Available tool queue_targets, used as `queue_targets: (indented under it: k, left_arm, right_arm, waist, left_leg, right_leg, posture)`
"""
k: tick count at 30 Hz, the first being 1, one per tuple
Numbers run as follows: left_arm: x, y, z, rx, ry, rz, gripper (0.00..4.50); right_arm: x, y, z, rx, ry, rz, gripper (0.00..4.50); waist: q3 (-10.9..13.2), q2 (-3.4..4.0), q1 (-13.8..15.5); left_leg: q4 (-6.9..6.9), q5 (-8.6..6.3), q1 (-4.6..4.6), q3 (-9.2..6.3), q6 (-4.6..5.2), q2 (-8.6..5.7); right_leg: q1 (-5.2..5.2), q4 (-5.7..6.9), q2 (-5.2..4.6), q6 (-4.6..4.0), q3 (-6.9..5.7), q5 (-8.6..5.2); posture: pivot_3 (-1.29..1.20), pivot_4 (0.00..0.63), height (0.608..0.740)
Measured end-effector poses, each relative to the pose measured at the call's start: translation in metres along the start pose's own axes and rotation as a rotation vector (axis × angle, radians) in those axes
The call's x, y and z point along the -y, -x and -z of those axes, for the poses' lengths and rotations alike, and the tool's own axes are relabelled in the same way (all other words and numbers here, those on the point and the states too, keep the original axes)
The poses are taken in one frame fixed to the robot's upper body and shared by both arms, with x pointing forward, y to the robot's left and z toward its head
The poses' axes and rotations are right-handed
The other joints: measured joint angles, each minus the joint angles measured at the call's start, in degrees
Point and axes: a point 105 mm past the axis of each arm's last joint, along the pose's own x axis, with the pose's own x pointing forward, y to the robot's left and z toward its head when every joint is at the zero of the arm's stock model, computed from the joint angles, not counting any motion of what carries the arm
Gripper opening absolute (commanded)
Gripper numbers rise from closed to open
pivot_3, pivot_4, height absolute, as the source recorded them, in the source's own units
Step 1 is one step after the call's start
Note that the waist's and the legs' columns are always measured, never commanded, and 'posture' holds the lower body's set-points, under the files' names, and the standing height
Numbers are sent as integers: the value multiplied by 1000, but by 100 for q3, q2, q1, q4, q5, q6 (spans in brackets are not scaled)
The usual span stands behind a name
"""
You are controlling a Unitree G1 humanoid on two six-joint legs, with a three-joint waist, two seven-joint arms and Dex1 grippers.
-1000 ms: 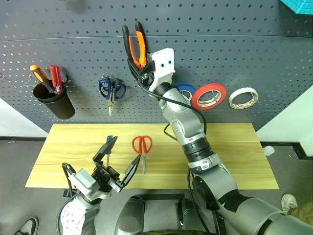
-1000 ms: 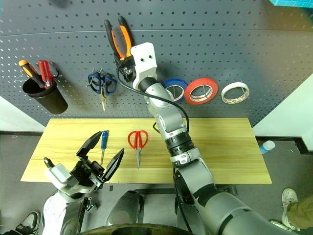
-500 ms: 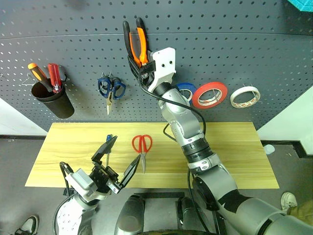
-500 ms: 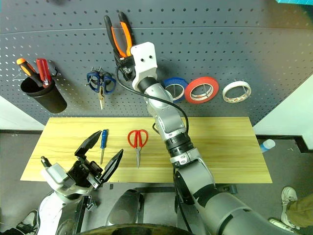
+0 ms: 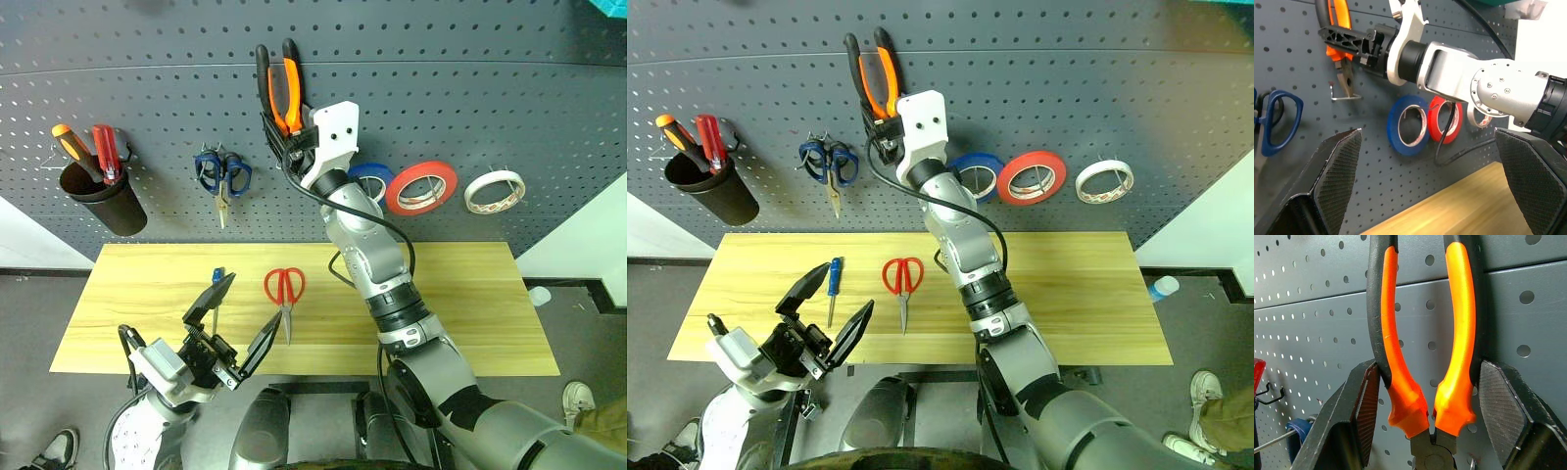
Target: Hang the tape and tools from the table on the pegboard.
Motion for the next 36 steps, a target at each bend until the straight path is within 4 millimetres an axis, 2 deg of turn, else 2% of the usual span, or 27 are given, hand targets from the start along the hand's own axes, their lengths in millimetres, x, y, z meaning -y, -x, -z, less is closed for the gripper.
queue_targets:
  k: [19,26,36]
  left_arm:
    - [-5,-3,-11,1,12,57,4500]
    - [-7,-4,-13,4,17,65,4500]
    - [-5,-4,-13,-1,27,80,4500]
  right_arm:
    - [4,1,-1,35,5,61,2609]
    - [4,2,7,43,9,66,2609]
    - [-1,-7,4,74,24,46,2609]
  waist:
    - [17,0,5]
    - [22,0,1]
    - [42,-4,-30]
  left_leg:
    - [0,0,-4,0,0,0]
    - [0,0,-3,0,0,0]
    - [6,1,-1,-1,-2,0]
  right_leg:
    - [-3,0,0,1,0,0]
    - [-3,1,0,0,0,0]
    - [-3,6,1,-1,0,1]
  posture:
    - [444,166,687]
    - [446,167,687]
    - [443,172,687]
